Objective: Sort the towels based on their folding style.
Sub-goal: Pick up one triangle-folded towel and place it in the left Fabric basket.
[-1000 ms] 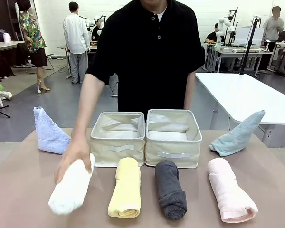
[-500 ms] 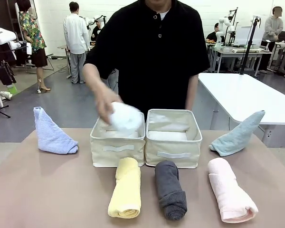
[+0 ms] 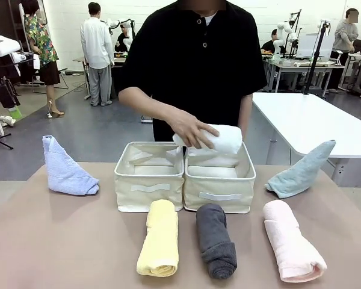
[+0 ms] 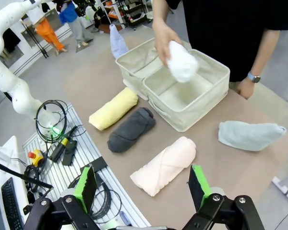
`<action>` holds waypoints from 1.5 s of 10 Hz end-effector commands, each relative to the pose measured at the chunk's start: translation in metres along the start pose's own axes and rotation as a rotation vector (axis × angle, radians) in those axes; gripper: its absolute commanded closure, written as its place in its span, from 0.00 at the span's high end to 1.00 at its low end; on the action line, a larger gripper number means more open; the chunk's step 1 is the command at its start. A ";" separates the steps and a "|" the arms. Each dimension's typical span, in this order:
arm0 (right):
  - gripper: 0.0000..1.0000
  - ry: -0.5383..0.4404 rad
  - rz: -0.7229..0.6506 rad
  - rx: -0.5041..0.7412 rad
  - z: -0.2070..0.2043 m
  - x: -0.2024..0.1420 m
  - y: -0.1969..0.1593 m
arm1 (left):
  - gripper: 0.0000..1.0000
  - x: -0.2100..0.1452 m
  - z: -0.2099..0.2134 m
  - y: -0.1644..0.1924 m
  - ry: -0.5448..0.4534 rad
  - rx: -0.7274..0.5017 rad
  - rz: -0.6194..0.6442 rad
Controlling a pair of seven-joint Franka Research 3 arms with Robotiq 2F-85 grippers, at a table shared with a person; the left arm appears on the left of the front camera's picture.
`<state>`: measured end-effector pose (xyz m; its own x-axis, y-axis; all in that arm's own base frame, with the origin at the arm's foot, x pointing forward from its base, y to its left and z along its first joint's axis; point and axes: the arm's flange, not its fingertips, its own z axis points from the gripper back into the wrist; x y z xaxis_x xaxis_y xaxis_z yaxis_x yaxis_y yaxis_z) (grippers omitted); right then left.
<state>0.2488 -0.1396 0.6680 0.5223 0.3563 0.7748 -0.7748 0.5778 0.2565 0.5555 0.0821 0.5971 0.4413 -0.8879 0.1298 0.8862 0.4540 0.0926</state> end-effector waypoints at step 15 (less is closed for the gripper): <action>1.00 -0.016 0.013 0.016 -0.001 0.001 0.000 | 1.00 0.068 -0.166 0.085 0.177 -0.201 -0.387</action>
<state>0.2482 -0.1403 0.6677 0.5251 0.3575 0.7723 -0.7729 0.5803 0.2569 0.6896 0.0504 0.4625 0.0562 -0.9984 -0.0087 0.9926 0.0568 -0.1069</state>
